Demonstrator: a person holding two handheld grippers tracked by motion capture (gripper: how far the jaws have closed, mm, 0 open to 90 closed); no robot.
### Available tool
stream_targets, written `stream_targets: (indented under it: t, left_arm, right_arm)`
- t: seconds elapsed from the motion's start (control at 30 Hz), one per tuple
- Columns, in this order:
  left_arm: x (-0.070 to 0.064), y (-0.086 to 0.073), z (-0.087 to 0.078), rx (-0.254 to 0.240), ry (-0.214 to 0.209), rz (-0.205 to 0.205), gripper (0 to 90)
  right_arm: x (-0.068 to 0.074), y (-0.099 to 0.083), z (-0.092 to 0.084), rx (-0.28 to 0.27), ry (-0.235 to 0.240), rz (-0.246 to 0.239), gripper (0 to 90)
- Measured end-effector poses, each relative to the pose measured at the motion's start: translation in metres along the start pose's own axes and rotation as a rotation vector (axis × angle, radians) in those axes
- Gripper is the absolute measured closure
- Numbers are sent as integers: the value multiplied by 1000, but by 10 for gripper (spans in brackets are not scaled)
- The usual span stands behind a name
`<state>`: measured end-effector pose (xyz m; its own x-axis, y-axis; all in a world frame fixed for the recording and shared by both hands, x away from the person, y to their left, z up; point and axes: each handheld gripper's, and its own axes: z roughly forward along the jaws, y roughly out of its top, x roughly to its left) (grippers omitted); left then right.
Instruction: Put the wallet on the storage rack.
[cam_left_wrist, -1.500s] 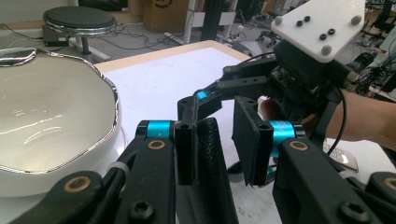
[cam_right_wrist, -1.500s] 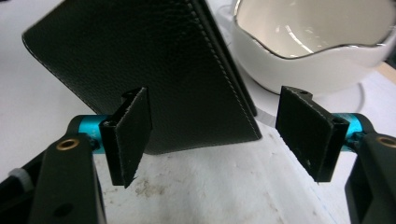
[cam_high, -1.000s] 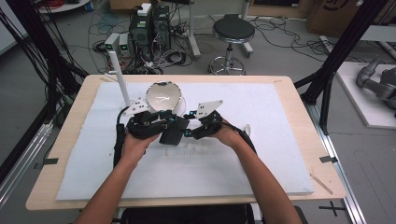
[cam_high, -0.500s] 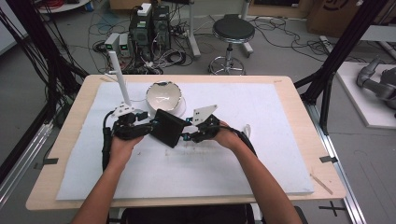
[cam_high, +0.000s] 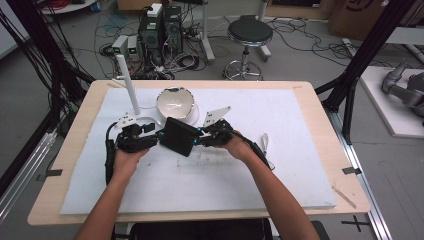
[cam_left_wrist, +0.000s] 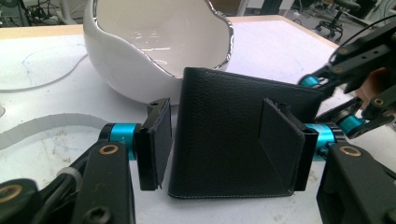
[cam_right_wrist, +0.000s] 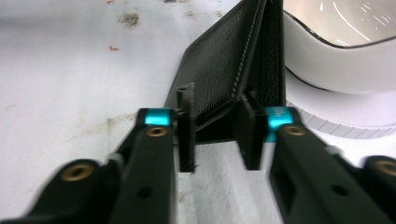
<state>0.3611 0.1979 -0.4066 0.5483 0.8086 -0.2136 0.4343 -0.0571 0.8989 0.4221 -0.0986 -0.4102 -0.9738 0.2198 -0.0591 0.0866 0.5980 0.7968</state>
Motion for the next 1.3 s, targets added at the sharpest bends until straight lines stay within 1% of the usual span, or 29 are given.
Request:
stream_targets:
  t: [0.07,0.13,0.17,0.23,0.33,0.4,0.43,0.47,0.57,0.63,0.67,0.7,0.73,0.77,0.8,0.83,0.87,0.93,0.97,1.0,1.03,1.07,1.1,1.13,1.17,1.2,1.23,1.3]
  left_arm:
    - [3,0,-1,2,-9,3,442]
    - [6,-1,-1,-2,-33,4,428]
    - [7,-1,-2,3,-42,6,430]
    - [9,-2,-3,5,-85,19,427]
    - [7,-3,-4,4,-154,63,427]
    - [5,-3,-4,8,-176,101,427]
    - [5,-3,-4,8,-189,107,427]
    - [4,-3,-3,6,-201,123,426]
    - [3,-5,0,11,-221,162,426]
    - [3,-6,3,32,-247,158,427]
    - [2,-7,5,42,-261,162,449]
    - [0,-7,6,46,-255,179,503]
    - [-2,-7,6,46,-248,187,521]
    - [-2,-7,5,42,-246,185,579]
    - [-1,-6,4,41,-250,187,635]
    - [-1,-6,2,37,-263,185,665]
    - [-2,-6,2,35,-269,193,694]
    - [-5,-5,0,30,-275,207,722]
    - [-5,-5,0,26,-288,201,741]
    - [-6,-5,-1,25,-295,198,756]
    - [-7,-4,-1,24,-305,190,766]
    - [-8,-4,-1,24,-306,184,771]
    - [-9,-3,-1,26,-306,179,775]
    - [-9,-2,-2,24,-305,175,778]
    - [-10,-1,-3,26,-302,177,780]
    - [-10,1,-5,24,-297,176,781]
    - [-11,4,-6,20,-295,176,781]
    - [-13,10,-9,14,-293,187,782]
  right_arm:
    - [2,0,-2,-7,6,-25,840]
    - [6,0,-6,-26,30,-64,861]
    - [7,0,-7,-25,31,-78,863]
    - [8,0,-10,-21,34,-87,865]
    - [7,-2,-12,-27,48,-89,867]
    - [6,-4,-13,-27,54,-90,866]
    - [6,-4,-13,-31,59,-90,867]
    - [5,-4,-13,-33,62,-92,868]
    - [6,-5,-14,-44,89,-110,868]
    - [5,-5,-15,-43,96,-105,868]
    - [5,-6,-15,-46,96,-103,868]
    - [5,-6,-15,-45,95,-99,867]
    - [5,-5,-14,-43,92,-94,865]
    - [4,-6,-14,-40,84,-83,859]
    - [2,-6,-15,-36,75,-72,846]
    - [1,-7,-16,-34,68,-61,827]
    - [0,-8,-17,-28,56,-44,815]
    - [-1,-9,-18,-20,46,-38,805]
    - [-1,-9,-19,-17,41,-32,786]
    - [-2,-10,-19,-10,26,-23,750]
    - [-3,-10,-18,-3,22,-9,704]
    - [-4,-10,-18,2,10,4,663]
    - [-4,-11,-19,5,4,12,606]
    - [-4,-11,-21,2,-5,34,539]
    - [-5,-11,-24,-4,-14,61,515]
    - [-5,-12,-28,-15,-24,75,483]
    - [-5,-13,-33,-21,-44,84,452]
    - [-5,-16,-44,-33,-76,110,413]
